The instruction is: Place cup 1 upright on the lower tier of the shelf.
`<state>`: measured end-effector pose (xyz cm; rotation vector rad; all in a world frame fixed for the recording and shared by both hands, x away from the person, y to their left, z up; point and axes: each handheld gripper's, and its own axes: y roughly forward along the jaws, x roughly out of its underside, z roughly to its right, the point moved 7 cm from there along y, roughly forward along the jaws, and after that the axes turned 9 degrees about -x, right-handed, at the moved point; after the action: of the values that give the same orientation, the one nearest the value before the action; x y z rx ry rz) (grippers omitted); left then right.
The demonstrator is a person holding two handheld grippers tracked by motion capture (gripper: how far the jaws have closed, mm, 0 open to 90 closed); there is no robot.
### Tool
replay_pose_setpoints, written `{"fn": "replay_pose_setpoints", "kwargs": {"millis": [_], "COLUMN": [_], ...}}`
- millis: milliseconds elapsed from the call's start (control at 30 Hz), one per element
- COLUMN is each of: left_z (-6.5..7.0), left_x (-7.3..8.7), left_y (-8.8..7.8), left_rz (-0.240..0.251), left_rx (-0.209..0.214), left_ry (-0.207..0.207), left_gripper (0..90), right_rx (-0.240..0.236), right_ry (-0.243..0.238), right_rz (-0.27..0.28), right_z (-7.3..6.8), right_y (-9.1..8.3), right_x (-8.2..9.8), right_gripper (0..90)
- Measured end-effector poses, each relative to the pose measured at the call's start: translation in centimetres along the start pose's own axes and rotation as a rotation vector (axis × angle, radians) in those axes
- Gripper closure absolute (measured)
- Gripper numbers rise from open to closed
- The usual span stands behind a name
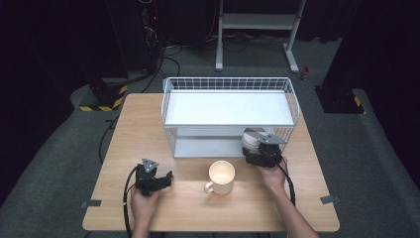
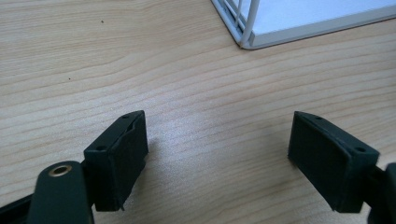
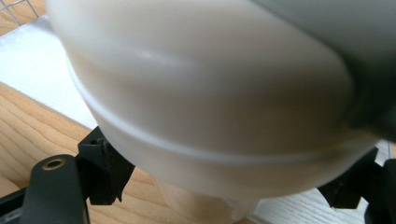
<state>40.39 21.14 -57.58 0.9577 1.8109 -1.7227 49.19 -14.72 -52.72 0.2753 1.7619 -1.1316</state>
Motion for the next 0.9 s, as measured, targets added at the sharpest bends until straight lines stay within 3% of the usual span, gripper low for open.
{"fn": "replay_pose_setpoints", "kwargs": {"millis": [567,900], "left_z": [0.0,-0.1], "left_x": [0.0,0.0], "left_y": [0.0,0.0], "left_rz": [0.000,0.001], "left_rx": [-0.001,-0.003], "left_ry": [0.001,0.002], "left_gripper": [20.0,20.1], "right_rx": [0.030,0.033], "right_ry": [0.019,0.021], "right_rz": [0.015,0.007], "right_z": [0.8,0.5], "right_y": [1.2,0.6], "right_x": [-0.6,-0.4], "right_gripper": [17.6,13.4]}}
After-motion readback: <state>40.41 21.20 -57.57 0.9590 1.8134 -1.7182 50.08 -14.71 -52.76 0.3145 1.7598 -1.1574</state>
